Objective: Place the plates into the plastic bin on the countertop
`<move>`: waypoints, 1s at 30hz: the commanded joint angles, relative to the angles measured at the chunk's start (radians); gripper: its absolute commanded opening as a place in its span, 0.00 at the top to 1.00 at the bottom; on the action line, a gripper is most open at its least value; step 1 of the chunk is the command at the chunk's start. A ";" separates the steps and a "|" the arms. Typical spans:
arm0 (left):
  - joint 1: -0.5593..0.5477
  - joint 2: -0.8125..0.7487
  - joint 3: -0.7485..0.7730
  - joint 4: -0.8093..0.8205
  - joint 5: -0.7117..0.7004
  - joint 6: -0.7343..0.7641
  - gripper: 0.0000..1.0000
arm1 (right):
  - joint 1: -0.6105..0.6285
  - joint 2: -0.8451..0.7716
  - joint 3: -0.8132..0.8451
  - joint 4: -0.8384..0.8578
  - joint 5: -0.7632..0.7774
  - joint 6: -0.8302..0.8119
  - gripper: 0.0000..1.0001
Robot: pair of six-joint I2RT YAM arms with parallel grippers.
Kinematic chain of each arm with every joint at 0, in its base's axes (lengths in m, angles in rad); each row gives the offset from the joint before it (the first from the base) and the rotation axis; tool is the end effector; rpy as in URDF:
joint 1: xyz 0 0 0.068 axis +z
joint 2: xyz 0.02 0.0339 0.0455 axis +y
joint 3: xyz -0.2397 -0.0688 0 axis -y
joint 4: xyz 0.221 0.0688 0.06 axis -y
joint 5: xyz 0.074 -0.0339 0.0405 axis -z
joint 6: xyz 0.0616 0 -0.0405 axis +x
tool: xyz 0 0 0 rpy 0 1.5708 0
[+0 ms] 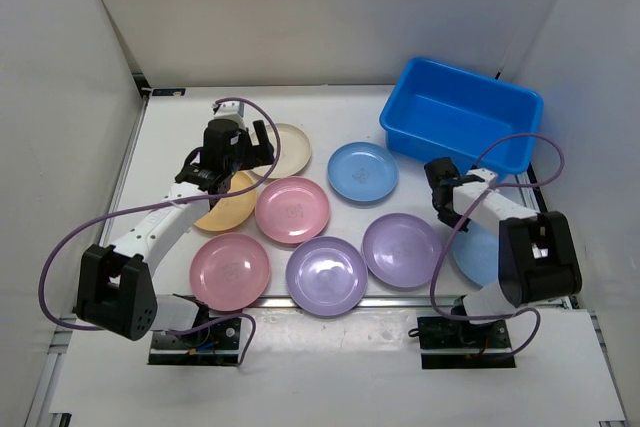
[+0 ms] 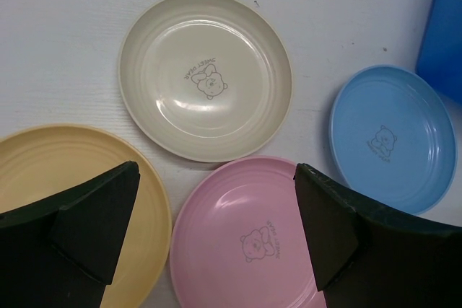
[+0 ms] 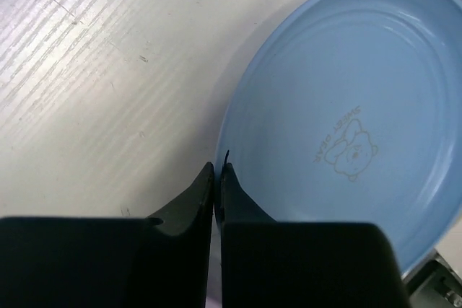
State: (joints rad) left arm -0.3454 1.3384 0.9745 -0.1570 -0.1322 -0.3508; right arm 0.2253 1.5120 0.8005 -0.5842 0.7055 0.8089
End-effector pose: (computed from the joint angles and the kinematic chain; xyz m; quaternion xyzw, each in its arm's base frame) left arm 0.2943 -0.0973 0.2570 -0.0354 0.8634 -0.1169 0.4896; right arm 0.2480 0.0159 0.1376 0.3128 0.8766 -0.2339 0.2810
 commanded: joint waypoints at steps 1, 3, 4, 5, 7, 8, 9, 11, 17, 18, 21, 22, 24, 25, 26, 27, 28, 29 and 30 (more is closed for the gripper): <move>-0.006 -0.022 0.029 -0.003 -0.026 -0.008 0.01 | 0.020 -0.101 0.011 -0.078 0.006 0.084 1.00; -0.004 -0.019 0.039 -0.003 -0.027 -0.005 0.01 | 0.063 -0.168 0.034 -0.140 0.000 0.076 1.00; -0.003 -0.013 0.043 -0.003 -0.030 -0.001 0.01 | 0.081 -0.189 0.046 -0.158 -0.006 0.056 1.00; -0.004 -0.013 0.050 -0.003 -0.030 -0.001 0.01 | 0.100 -0.208 0.061 -0.170 -0.018 0.038 1.00; -0.004 -0.007 0.056 -0.003 -0.033 0.009 0.01 | 0.189 -0.263 0.117 -0.198 -0.040 -0.023 1.00; -0.006 -0.004 0.056 -0.003 -0.033 0.007 0.01 | 0.222 -0.275 0.141 -0.201 -0.067 -0.048 1.00; -0.004 -0.001 0.055 -0.003 -0.033 0.010 0.01 | 0.289 -0.285 0.198 -0.201 -0.080 -0.072 1.00; -0.003 -0.001 0.052 -0.003 -0.040 0.012 0.01 | 0.391 -0.279 0.267 -0.201 -0.086 -0.140 1.00; -0.004 0.005 0.064 -0.038 -0.089 0.004 0.01 | 0.560 -0.141 0.566 -0.106 -0.009 -0.431 1.00; -0.004 0.011 0.066 -0.039 -0.092 0.004 0.01 | 0.553 -0.125 0.598 -0.033 0.005 -0.483 1.00; 0.005 0.030 0.082 -0.049 -0.081 0.007 0.01 | 0.432 -0.046 0.672 0.084 0.018 -0.664 1.00; 0.006 0.048 0.090 -0.052 -0.064 0.009 0.01 | 0.377 -0.003 0.733 0.102 -0.054 -0.722 1.00; 0.011 0.067 0.116 -0.070 -0.047 0.016 0.01 | 0.205 0.046 0.785 0.145 -0.238 -0.773 1.00; 0.013 0.079 0.125 -0.079 -0.046 0.019 0.01 | 0.156 0.107 0.840 0.161 -0.270 -0.784 1.00; 0.013 0.097 0.130 -0.082 -0.037 0.022 0.01 | 0.122 0.150 0.877 0.167 -0.288 -0.831 1.00; 0.014 0.103 0.142 -0.088 -0.030 0.029 0.01 | 0.094 0.199 0.917 0.155 -0.300 -0.853 1.00; 0.014 0.110 0.148 -0.088 -0.029 0.035 0.01 | 0.045 0.242 1.000 0.133 -0.302 -0.875 1.00; 0.013 0.128 0.151 -0.088 -0.027 0.039 0.01 | 0.027 0.334 1.047 0.112 -0.319 -0.892 1.00; 0.014 0.146 0.158 -0.088 -0.015 0.053 0.01 | -0.004 0.377 1.095 0.084 -0.349 -0.892 1.00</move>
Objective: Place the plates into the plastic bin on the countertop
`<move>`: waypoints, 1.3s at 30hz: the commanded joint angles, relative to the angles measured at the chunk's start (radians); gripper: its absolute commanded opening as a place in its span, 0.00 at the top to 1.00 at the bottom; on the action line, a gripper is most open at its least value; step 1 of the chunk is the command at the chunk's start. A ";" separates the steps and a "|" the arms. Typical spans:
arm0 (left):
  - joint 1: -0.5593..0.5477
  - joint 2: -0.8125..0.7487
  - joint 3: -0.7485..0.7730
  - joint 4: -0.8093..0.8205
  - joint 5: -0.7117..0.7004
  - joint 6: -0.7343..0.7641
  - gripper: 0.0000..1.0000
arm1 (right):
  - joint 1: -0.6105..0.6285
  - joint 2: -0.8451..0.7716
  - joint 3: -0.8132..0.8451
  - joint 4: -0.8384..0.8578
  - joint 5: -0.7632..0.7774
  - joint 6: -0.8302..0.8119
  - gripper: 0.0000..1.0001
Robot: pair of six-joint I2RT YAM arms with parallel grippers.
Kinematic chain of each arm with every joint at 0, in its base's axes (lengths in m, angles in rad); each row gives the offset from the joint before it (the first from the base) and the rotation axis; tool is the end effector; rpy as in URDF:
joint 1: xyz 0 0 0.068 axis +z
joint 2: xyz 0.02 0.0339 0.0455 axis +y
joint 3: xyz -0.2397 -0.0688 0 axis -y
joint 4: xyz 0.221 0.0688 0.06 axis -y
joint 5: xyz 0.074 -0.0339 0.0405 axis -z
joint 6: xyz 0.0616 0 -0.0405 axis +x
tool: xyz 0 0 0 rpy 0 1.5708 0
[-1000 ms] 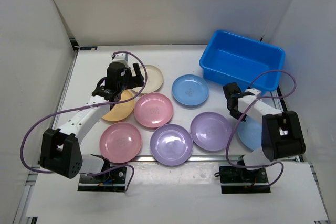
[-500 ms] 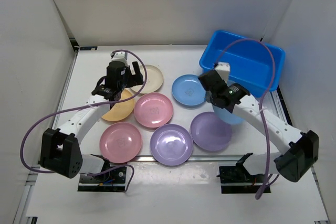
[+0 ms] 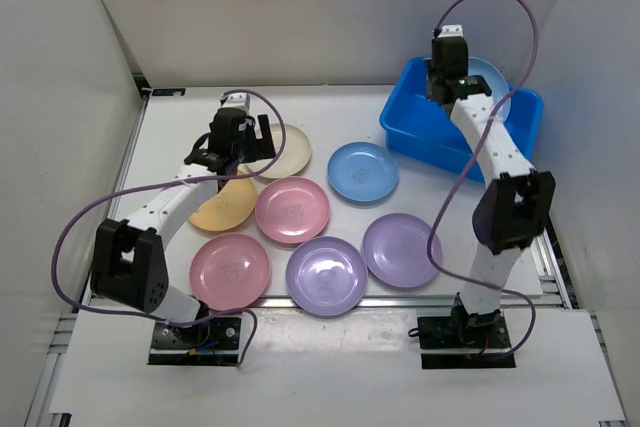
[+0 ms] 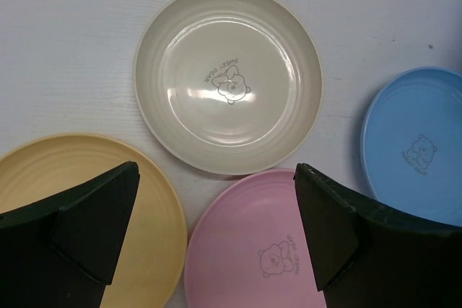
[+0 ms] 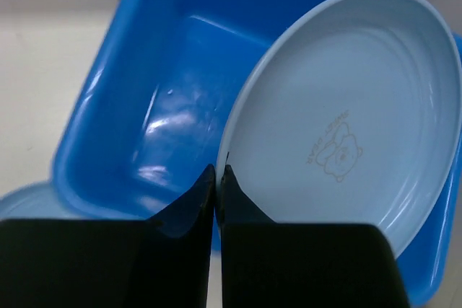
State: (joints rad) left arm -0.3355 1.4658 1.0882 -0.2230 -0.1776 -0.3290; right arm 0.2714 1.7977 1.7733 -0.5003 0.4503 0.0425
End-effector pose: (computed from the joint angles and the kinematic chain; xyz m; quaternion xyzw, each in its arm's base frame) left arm 0.3185 -0.0995 0.2501 -0.0385 0.8813 -0.0773 0.4646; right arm 0.4006 0.0836 0.3368 0.0144 0.8516 -0.1149 0.5112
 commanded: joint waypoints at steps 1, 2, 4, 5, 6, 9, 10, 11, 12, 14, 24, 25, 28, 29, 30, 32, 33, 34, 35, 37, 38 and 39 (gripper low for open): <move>0.006 0.031 0.065 -0.022 0.042 0.047 0.01 | -0.093 0.132 0.161 -0.021 -0.167 -0.127 1.00; 0.004 0.068 0.081 -0.022 0.065 0.065 0.01 | -0.112 0.196 0.219 -0.027 -0.192 -0.136 1.00; 0.003 0.102 0.128 -0.019 0.159 0.126 0.01 | -0.136 0.245 0.245 -0.012 -0.188 -0.145 1.00; 0.001 0.123 0.147 -0.025 0.173 0.148 0.01 | -0.149 0.287 0.261 0.009 -0.180 -0.153 1.00; -0.003 0.166 0.168 -0.029 0.250 0.189 0.01 | -0.158 0.304 0.273 0.012 -0.196 -0.162 1.00; -0.016 0.270 0.269 -0.053 0.312 0.231 0.01 | -0.187 0.374 0.319 -0.015 -0.254 -0.141 1.00; -0.025 0.298 0.329 -0.064 0.319 0.248 0.01 | -0.189 0.384 0.316 -0.006 -0.254 -0.136 1.00; -0.031 0.356 0.360 -0.078 0.331 0.257 0.01 | -0.192 0.405 0.310 0.000 -0.260 -0.138 1.00; -0.039 0.387 0.390 -0.084 0.357 0.272 0.01 | -0.195 0.420 0.307 0.009 -0.260 -0.138 1.00; -0.059 0.451 0.488 -0.120 0.366 0.289 0.01 | -0.201 0.445 0.319 0.003 -0.272 -0.136 1.00; -0.157 0.771 0.842 -0.302 0.417 0.396 0.01 | -0.222 0.522 0.353 -0.027 -0.297 -0.087 0.76; -0.161 0.783 0.845 -0.302 0.435 0.400 0.01 | -0.222 0.516 0.356 -0.027 -0.297 -0.081 0.71; -0.174 0.809 0.851 -0.299 0.466 0.400 0.01 | -0.222 0.482 0.371 -0.052 -0.315 -0.063 0.54; -0.175 0.814 0.851 -0.299 0.472 0.397 0.01 | -0.228 0.467 0.368 -0.058 -0.321 -0.055 0.45; -0.181 0.823 0.854 -0.302 0.478 0.397 0.02 | -0.235 0.448 0.364 -0.058 -0.346 -0.047 0.37; -0.186 0.847 0.863 -0.302 0.491 0.393 0.04 | -0.238 0.384 0.350 -0.061 -0.370 0.000 0.22; -0.189 0.857 0.866 -0.303 0.491 0.389 0.09 | -0.241 0.359 0.338 -0.058 -0.395 0.016 0.20; -0.189 0.878 0.868 -0.299 0.491 0.390 0.12 | -0.241 0.307 0.304 -0.049 -0.407 0.034 0.17; -0.192 0.884 0.869 -0.306 0.481 0.384 0.15 | -0.241 0.286 0.279 -0.046 -0.410 0.043 0.16; -0.189 0.900 0.871 -0.305 0.478 0.372 0.25 | -0.241 0.234 0.210 -0.021 -0.423 0.056 0.15; -0.192 0.912 0.869 -0.305 0.478 0.366 0.30 | -0.244 0.182 0.186 -0.015 -0.427 0.077 0.14; -0.192 0.915 0.869 -0.305 0.478 0.360 0.37 | -0.244 0.157 0.166 -0.009 -0.464 0.083 0.14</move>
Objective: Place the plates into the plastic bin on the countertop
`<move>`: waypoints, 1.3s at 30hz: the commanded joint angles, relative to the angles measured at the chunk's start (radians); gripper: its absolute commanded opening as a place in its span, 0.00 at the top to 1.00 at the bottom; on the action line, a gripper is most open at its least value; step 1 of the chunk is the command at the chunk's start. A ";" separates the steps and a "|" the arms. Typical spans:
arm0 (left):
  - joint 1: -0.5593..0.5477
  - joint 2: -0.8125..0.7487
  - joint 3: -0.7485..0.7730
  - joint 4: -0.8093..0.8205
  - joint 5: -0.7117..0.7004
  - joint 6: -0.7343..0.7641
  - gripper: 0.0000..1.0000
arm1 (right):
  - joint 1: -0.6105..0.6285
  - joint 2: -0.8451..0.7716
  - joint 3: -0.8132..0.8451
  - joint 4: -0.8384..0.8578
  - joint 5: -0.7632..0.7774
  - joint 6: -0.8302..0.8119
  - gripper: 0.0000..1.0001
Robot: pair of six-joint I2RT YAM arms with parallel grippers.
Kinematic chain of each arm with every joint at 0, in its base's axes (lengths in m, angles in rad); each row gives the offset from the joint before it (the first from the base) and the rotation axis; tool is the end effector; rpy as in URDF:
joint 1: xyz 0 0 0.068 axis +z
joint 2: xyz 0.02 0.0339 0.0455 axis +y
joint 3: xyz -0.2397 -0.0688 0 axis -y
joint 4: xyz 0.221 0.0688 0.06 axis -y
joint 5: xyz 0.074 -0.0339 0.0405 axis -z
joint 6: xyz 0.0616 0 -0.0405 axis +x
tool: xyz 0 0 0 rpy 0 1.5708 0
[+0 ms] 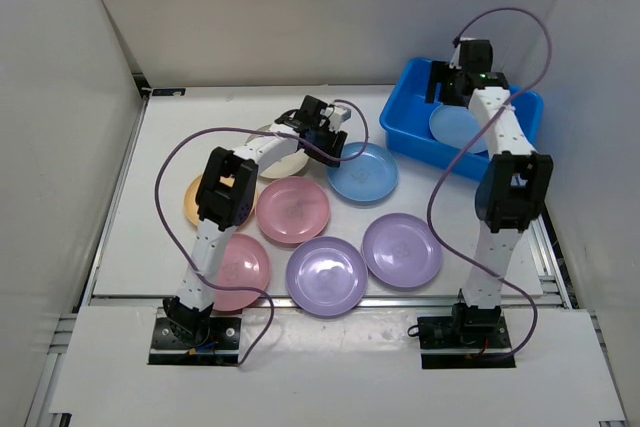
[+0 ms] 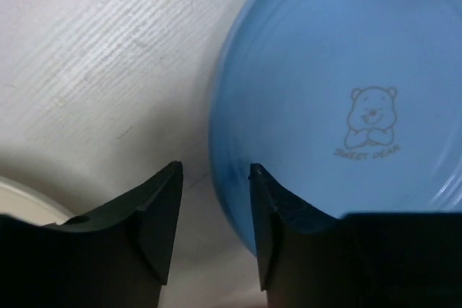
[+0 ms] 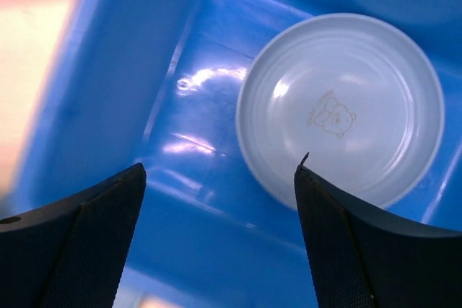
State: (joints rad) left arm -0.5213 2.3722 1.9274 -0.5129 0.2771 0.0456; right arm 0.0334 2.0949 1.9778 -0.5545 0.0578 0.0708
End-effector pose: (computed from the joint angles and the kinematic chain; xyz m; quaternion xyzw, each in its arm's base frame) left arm 0.4201 -0.2607 0.1303 0.3041 0.8949 -0.1984 0.2594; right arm 0.4724 0.0122 0.2705 0.0294 0.8999 -0.0034 0.4352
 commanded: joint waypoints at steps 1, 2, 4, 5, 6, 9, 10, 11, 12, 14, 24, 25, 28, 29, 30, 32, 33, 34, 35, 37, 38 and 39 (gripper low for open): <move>-0.005 0.009 0.030 -0.015 0.024 -0.018 0.51 | -0.006 -0.162 -0.078 0.045 -0.078 0.064 0.13; -0.006 0.009 0.030 -0.022 0.027 -0.027 0.60 | -0.003 -0.206 -0.094 0.051 -0.087 0.076 0.13; -0.006 0.009 0.033 -0.015 0.027 -0.033 0.88 | -0.003 -0.248 -0.160 0.051 -0.105 0.086 0.12; -0.006 0.005 0.033 -0.015 0.024 -0.039 0.90 | -0.006 -0.290 -0.183 0.054 -0.111 0.086 0.11; -0.005 -0.016 0.033 -0.012 0.017 -0.036 0.90 | -0.006 -0.312 -0.207 0.054 -0.128 0.086 0.11; -0.005 -0.083 0.012 -0.015 -0.016 -0.036 0.90 | 0.000 -0.396 -0.309 0.067 -0.167 0.057 0.10; -0.006 -0.123 -0.002 -0.012 -0.022 -0.033 0.90 | 0.003 -0.435 -0.371 0.079 -0.185 0.046 0.10; -0.006 -0.123 -0.016 -0.003 -0.032 -0.033 0.90 | 0.010 -0.435 -0.399 0.082 -0.190 0.046 0.10; -0.006 -0.178 -0.031 0.002 -0.044 -0.030 0.90 | 0.016 -0.469 -0.425 0.082 -0.194 0.022 0.10; -0.003 -0.232 -0.090 0.046 -0.050 -0.033 0.90 | 0.043 -0.499 -0.476 0.088 -0.193 0.009 0.10; -0.006 -0.501 -0.249 0.172 0.079 -0.036 0.90 | 0.169 -0.536 -0.659 0.140 -0.300 -0.132 0.10; -0.006 -0.504 -0.251 0.175 0.094 -0.039 0.90 | 0.175 -0.524 -0.654 0.149 -0.299 -0.135 0.10; -0.003 -0.516 -0.261 0.175 0.103 -0.039 0.90 | 0.188 -0.484 -0.625 0.156 -0.346 -0.137 0.22; -0.003 -0.516 -0.265 0.175 0.103 -0.036 0.90 | 0.191 -0.475 -0.616 0.150 -0.364 -0.137 0.27; -0.006 -0.525 -0.265 0.181 0.103 -0.041 0.90 | 0.188 -0.463 -0.600 0.146 -0.398 -0.131 0.41; -0.003 -0.525 -0.271 0.191 0.109 -0.039 0.90 | 0.188 -0.464 -0.591 0.153 -0.432 -0.120 0.69; -0.005 -0.531 -0.275 0.194 0.108 -0.039 0.90 | 0.188 -0.463 -0.596 0.162 -0.446 -0.114 0.88; -0.005 -0.538 -0.274 0.200 0.106 -0.036 0.90 | 0.188 -0.466 -0.591 0.162 -0.458 -0.109 1.00; -0.008 -0.538 -0.274 0.215 0.100 -0.036 0.90 | 0.188 -0.472 -0.590 0.162 -0.469 -0.108 1.00; -0.005 -0.541 -0.268 0.224 0.085 -0.039 0.90 | 0.181 -0.490 -0.585 0.174 -0.483 -0.097 1.00; -0.005 -0.538 -0.259 0.225 0.067 -0.036 0.83 | 0.175 -0.496 -0.579 0.174 -0.483 -0.076 1.00; -0.003 -0.538 -0.243 0.228 0.057 -0.039 0.62 | 0.160 -0.500 -0.570 0.174 -0.478 -0.040 1.00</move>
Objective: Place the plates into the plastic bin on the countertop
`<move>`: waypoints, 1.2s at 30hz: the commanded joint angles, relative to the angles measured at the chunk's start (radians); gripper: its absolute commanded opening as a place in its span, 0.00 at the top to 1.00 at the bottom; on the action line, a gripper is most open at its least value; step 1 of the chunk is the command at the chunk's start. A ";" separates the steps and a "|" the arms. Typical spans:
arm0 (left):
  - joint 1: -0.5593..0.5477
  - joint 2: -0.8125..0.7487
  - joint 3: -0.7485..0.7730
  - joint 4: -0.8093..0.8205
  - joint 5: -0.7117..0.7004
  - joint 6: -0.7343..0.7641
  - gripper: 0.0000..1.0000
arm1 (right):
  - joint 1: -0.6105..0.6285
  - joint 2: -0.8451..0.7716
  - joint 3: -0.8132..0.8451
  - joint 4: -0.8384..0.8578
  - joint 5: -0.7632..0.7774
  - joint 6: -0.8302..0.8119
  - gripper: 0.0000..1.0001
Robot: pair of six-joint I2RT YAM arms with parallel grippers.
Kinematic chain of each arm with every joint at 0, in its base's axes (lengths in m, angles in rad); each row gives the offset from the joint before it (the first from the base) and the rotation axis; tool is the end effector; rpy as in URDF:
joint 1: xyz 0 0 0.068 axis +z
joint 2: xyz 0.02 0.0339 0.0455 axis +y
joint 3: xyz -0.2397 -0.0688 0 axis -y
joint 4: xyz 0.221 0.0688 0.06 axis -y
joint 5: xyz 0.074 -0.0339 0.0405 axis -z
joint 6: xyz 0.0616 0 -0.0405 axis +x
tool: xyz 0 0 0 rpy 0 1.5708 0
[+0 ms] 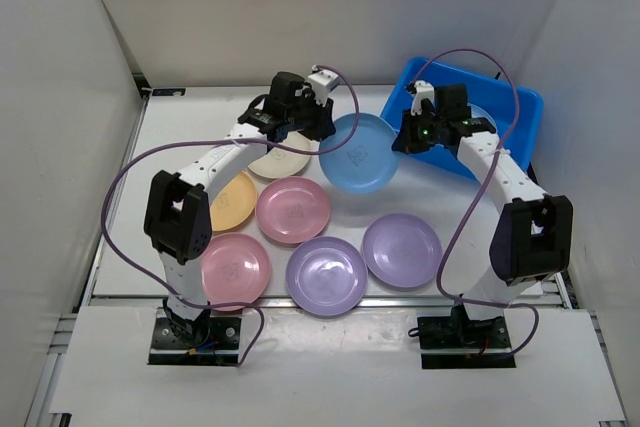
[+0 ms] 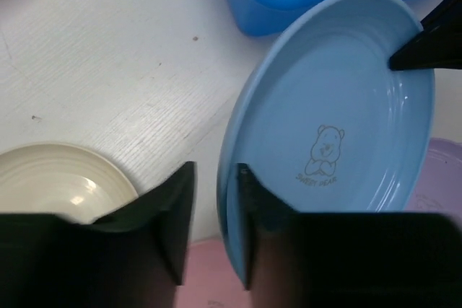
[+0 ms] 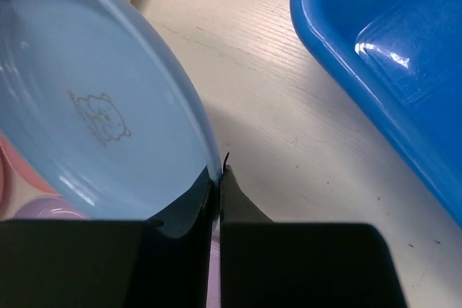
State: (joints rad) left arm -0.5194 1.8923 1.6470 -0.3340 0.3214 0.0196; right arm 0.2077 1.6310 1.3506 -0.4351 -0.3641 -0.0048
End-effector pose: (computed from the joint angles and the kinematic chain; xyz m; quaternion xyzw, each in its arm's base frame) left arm 0.3684 -0.2331 0.2729 0.3045 0.8167 -0.2525 0.4202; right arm 0.3504 0.0963 0.2630 -0.1696 0.8819 0.2052 0.3891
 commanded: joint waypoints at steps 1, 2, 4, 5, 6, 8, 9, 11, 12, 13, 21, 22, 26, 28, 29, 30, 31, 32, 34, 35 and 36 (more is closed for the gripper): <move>-0.001 -0.052 0.046 0.046 0.010 -0.014 0.57 | -0.024 -0.048 0.080 0.055 -0.059 0.066 1.00; 0.004 -0.045 0.059 0.044 0.004 -0.014 0.51 | -0.036 -0.048 0.093 0.052 -0.062 0.090 1.00; 0.018 -0.033 0.088 0.046 -0.011 -0.042 0.01 | -0.079 -0.039 0.167 0.021 -0.007 0.143 1.00; 0.025 -0.027 0.103 0.046 -0.033 -0.047 0.01 | -0.091 -0.024 0.195 0.000 0.025 0.176 1.00; 0.051 -0.024 0.108 0.047 -0.030 -0.062 0.01 | -0.131 -0.011 0.226 -0.022 0.081 0.189 1.00; 0.087 -0.015 0.108 0.046 -0.027 -0.079 0.01 | -0.183 0.022 0.277 -0.028 0.117 0.231 1.00; 0.108 -0.015 0.108 0.046 -0.027 -0.084 0.01 | -0.201 0.038 0.297 -0.031 0.123 0.241 1.00; 0.166 -0.003 0.114 0.012 -0.030 -0.090 0.01 | -0.293 0.094 0.349 -0.056 0.168 0.284 1.00; 0.188 0.001 0.114 0.003 -0.045 -0.090 0.01 | -0.318 0.111 0.364 -0.065 0.189 0.299 1.00; 0.229 0.007 0.114 -0.016 -0.051 -0.089 0.01 | -0.349 0.130 0.381 -0.083 0.259 0.318 1.00; 0.361 0.175 0.192 -0.144 -0.174 -0.033 0.01 | -0.418 0.369 0.535 -0.166 0.488 0.459 1.00; 0.377 0.197 0.233 -0.181 -0.180 -0.029 0.01 | -0.419 0.388 0.548 -0.178 0.508 0.474 1.00; 0.398 0.298 0.306 -0.218 -0.180 -0.023 0.01 | -0.421 0.461 0.607 -0.225 0.591 0.539 1.00; 0.400 0.338 0.323 -0.230 -0.192 -0.024 0.01 | -0.421 0.498 0.619 -0.261 0.646 0.585 1.00; 0.403 0.350 0.330 -0.227 -0.186 -0.024 0.01 | -0.419 0.510 0.627 -0.270 0.672 0.600 1.00; 0.403 0.359 0.335 -0.230 -0.183 0.005 0.01 | -0.424 0.535 0.643 -0.277 0.692 0.618 1.00; 0.403 0.382 0.352 -0.227 -0.180 0.005 0.01 | -0.422 0.547 0.653 -0.283 0.702 0.646 1.00; 0.404 0.390 0.350 -0.230 -0.180 0.005 0.01 | -0.424 0.556 0.662 -0.289 0.708 0.658 1.00; 0.404 0.415 0.365 -0.230 -0.180 0.005 0.02 | -0.430 0.575 0.665 -0.283 0.702 0.686 0.98; 0.404 0.421 0.375 -0.231 -0.177 0.005 0.03 | -0.432 0.584 0.665 -0.280 0.689 0.695 0.94; 0.404 0.430 0.379 -0.231 -0.177 0.005 0.04 | -0.433 0.589 0.674 -0.283 0.689 0.704 0.92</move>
State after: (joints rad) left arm -0.1196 2.3367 1.9671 -0.5621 0.1429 0.0078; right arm -0.2123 2.2009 1.9720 -0.7094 0.2836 0.6125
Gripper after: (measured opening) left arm 0.968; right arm 0.069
